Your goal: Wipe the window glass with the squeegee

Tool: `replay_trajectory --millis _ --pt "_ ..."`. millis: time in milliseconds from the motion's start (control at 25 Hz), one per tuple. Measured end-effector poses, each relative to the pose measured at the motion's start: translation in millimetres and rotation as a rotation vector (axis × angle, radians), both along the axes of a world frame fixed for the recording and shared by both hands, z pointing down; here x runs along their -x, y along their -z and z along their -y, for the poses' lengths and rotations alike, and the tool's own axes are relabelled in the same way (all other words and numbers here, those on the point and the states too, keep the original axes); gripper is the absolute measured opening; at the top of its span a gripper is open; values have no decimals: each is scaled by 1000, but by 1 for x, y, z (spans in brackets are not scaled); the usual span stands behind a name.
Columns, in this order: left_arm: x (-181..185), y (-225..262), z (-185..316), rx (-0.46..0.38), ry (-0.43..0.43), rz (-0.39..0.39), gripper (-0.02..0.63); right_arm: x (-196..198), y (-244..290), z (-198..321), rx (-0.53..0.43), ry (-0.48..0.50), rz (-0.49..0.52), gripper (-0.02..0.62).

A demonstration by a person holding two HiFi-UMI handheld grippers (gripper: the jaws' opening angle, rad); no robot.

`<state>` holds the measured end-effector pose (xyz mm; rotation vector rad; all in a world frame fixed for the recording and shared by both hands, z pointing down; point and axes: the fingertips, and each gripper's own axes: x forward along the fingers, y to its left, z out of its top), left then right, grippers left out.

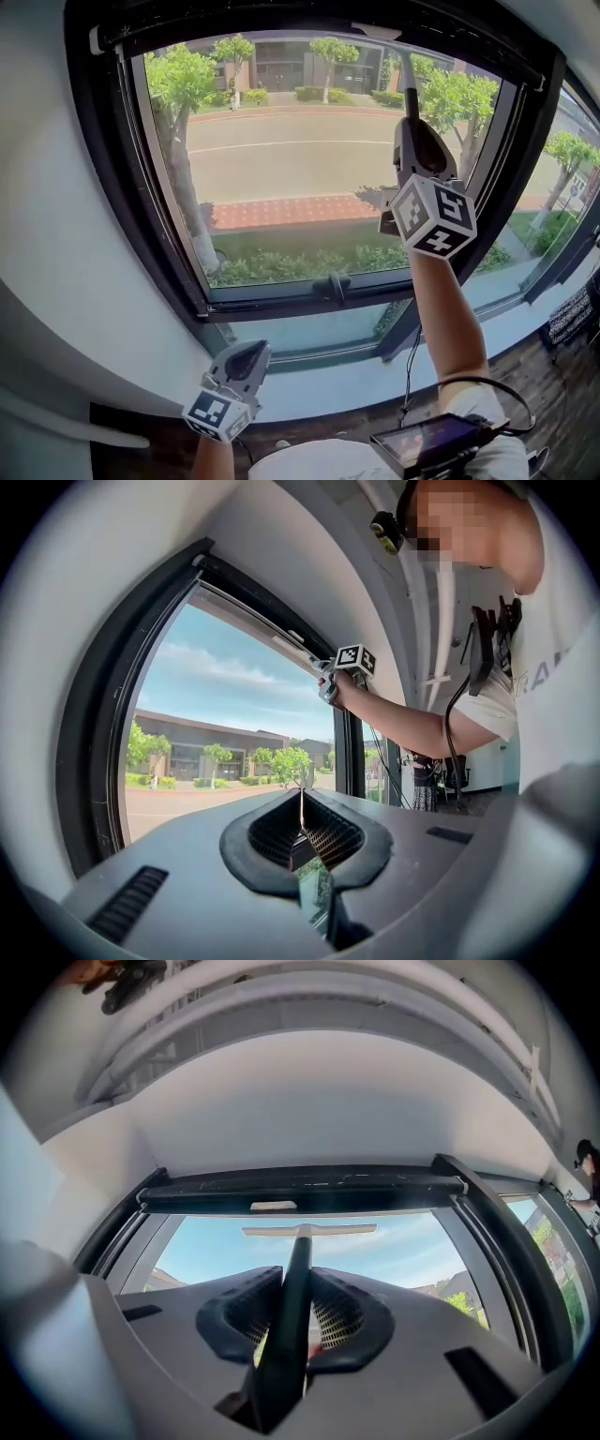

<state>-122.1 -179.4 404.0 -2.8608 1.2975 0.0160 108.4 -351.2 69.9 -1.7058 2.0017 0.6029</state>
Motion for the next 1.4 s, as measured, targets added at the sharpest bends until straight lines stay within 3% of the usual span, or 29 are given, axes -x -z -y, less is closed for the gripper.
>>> replay_trajectory --millis 560,1400 --pt "-6 -8 1 19 12 5 23 3 -7 19 -10 -7 -23 100" --pt "-24 -15 -1 50 -18 6 23 -4 -112 7 101 -4 -50 100"
